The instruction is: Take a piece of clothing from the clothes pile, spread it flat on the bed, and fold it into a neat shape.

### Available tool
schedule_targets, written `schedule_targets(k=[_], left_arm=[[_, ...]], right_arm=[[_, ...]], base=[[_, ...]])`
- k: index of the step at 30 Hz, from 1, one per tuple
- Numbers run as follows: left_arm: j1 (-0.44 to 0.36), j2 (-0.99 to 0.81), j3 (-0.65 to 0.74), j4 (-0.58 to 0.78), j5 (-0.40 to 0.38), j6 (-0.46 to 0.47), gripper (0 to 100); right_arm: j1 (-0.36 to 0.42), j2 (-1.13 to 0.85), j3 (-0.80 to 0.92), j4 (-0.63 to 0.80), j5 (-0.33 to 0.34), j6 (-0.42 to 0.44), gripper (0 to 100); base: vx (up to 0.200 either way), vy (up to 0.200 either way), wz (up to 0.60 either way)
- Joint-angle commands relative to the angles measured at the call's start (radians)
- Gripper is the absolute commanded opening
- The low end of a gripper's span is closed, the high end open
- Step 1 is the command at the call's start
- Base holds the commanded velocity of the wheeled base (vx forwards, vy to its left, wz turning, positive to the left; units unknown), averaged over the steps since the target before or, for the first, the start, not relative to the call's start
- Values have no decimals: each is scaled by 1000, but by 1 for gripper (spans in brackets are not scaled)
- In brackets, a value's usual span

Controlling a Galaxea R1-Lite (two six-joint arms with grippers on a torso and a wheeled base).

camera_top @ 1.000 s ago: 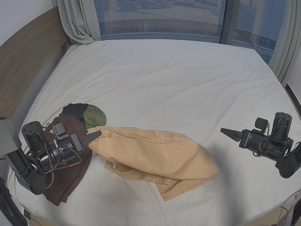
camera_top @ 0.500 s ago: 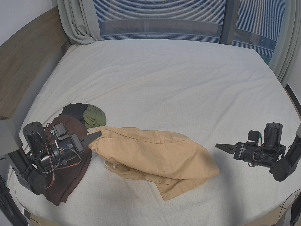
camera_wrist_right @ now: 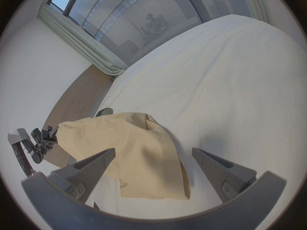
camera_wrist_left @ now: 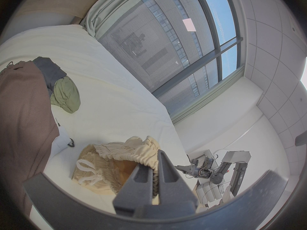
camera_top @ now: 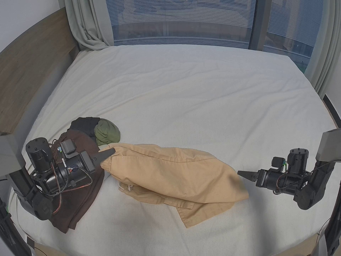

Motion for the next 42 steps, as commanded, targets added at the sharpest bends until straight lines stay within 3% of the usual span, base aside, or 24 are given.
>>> schedule_targets(k=[1,19,20,26,34,42], left_arm=[[-1,4,-1,-1,0,0,0],[1,6,-5,0,1,-2,0],[1,9,-5,-1,1,-2,0],[4,16,-13,0,3,-4,0],[30,55,-37,0,6,-4,0],[70,79,-63,0,4,-4,0]], right_arm=[[8,107,2,-37,2,3,100],[51,219,-1,-143,0,37,100],[57,226,0,-162,-1,49,0],[73,214,7,-185,5,107,0],[131,119,89,-203,54,109,0],[208,171,175,-211,57,100,0]], base=[[0,0,0],[0,0,0],[0,0,0],[0,0,0],[0,0,0],[0,0,0]])
